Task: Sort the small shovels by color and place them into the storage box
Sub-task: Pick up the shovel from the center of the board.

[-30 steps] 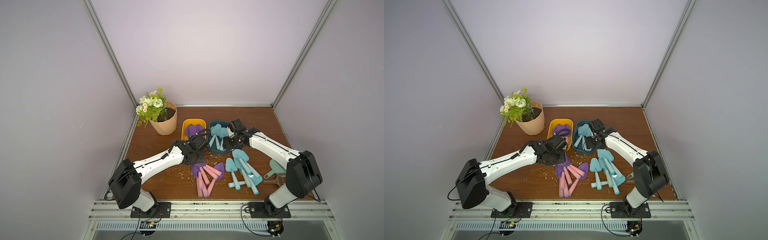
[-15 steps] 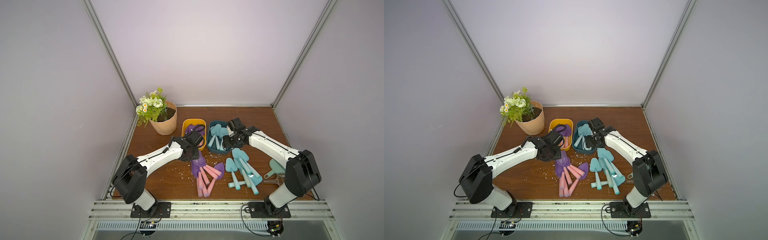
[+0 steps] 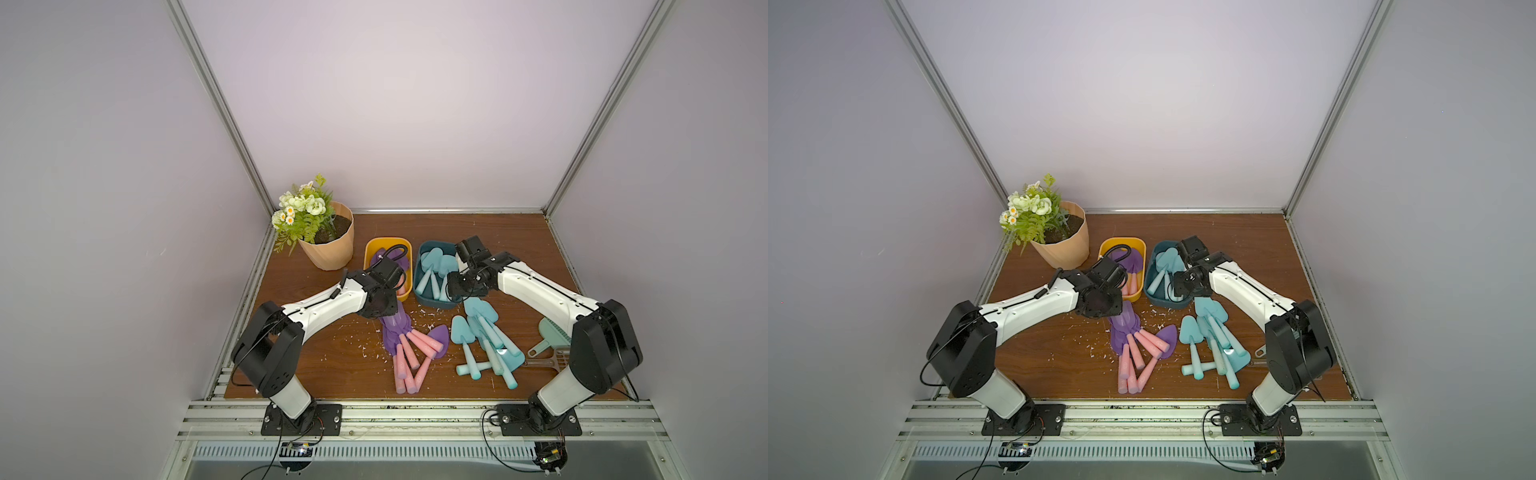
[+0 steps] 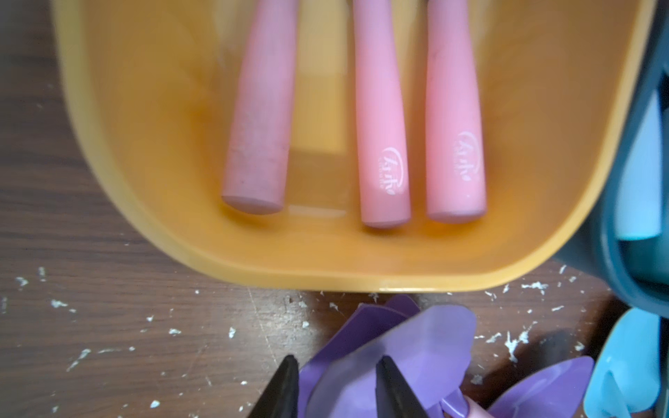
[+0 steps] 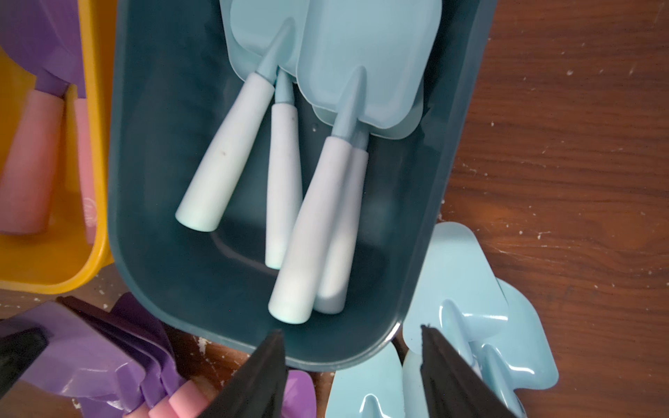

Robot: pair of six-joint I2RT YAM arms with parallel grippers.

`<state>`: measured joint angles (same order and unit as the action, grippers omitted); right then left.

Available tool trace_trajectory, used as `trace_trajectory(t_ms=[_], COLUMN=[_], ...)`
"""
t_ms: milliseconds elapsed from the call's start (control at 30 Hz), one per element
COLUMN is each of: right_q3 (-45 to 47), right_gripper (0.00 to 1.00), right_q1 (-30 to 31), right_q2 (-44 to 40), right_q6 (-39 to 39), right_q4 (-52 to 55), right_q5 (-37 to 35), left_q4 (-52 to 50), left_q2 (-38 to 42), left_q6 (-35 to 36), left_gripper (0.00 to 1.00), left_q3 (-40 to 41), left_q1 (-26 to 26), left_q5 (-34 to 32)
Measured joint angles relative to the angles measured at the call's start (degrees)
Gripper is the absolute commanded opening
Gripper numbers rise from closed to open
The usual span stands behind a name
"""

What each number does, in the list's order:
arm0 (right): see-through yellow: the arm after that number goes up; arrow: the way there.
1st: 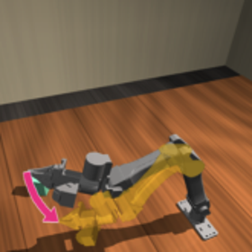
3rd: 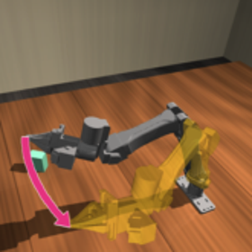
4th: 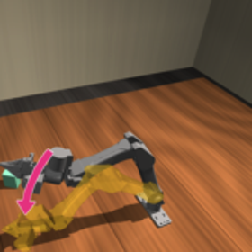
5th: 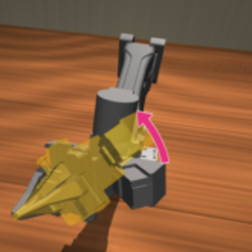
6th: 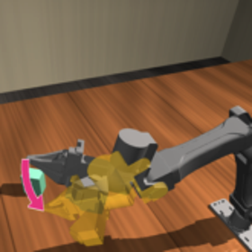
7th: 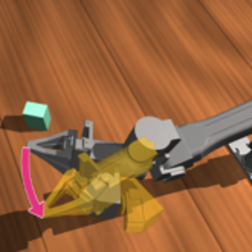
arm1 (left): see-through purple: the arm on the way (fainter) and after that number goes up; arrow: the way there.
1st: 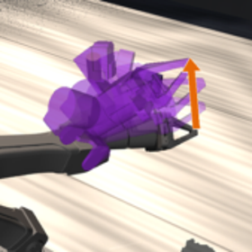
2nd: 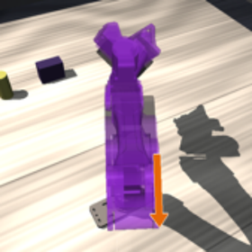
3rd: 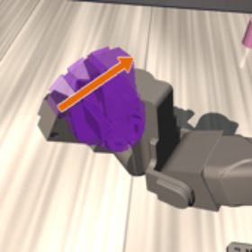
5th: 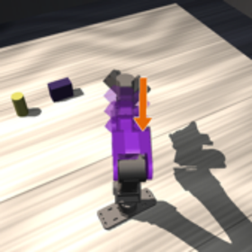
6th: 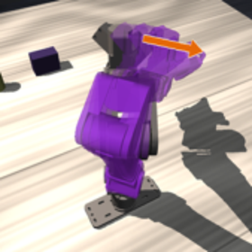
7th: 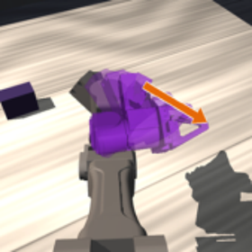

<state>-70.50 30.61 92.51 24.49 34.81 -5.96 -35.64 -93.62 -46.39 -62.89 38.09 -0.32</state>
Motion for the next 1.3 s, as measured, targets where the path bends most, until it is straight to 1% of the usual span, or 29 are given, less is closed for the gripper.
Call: trace_trajectory(t_ms=[67, 233, 267, 600, 833, 933, 1033, 1100, 1167, 1233, 1300], right_q3=[-0.3, -1.4, -1.5, -1.6, -2.0, -2.7, -3.5, -4.2, -5.0, -6.1, -7.1], right_gripper=[0.63, 0.63, 0.64, 0.64, 0.64, 0.64, 0.64, 0.64, 0.64, 0.64, 0.64], right_q1=[0.0, 0.0, 0.0, 0.0, 0.0, 0.0, 0.0, 0.0, 0.0, 0.0, 0.0], right_q2=[0.0, 0.0, 0.0, 0.1, 1.5, 2.1, 2.3, 2.4, 2.6, 2.7, 2.9], right_q6=[0.0, 0.4, 0.5, 1.7, 2.1, 2.4, 2.6, 2.6, 2.8, 3.0, 3.4], right_q4=[0.4, 1.0, 1.1, 1.5, 1.7, 1.9, 1.9, 1.9, 2.1, 2.3, 2.4], right_q5=[-0.2, -0.7, -0.8, -0.9, -1.2, -1.2, -1.3, -1.4, -1.5, -1.5, -1.6], left_q4=[0.1, 2.6, 3.6, 3.3, 1.8, -0.4, -1.7, -2.0, -2.2, -2.4, -2.2], left_q2=[-0.6, -0.4, -0.2, 0.5, 4.3, 6.0, 7.2, 7.3, 6.4, 3.6, -1.0], left_q6=[0.5, 0.9, 1.0, 3.4, 4.8, 5.3, 6.5, 7.8, 9.2, 11.3, 13.5], left_gripper=[0.31, 0.03, 0.01, 0.01, 0.01, 0.01, 0.01, 0.01, 0.01, 0.01, 0.01], left_q3=[0.0, 0.0, -0.1, -0.1, -0.2, -2.4, -6.6, -10.2, -14.4, -19.8, -25.9], left_q1=[0.0, -0.3, -0.5, -0.6, -0.6, -0.6, -1.0, -2.6, -6.0, -10.3, -14.0], left_q5=[0.3, 1.6, 2.1, 3.1, 5.8, 6.6, 6.6, 7.3, 7.8, 7.5, 7.6])
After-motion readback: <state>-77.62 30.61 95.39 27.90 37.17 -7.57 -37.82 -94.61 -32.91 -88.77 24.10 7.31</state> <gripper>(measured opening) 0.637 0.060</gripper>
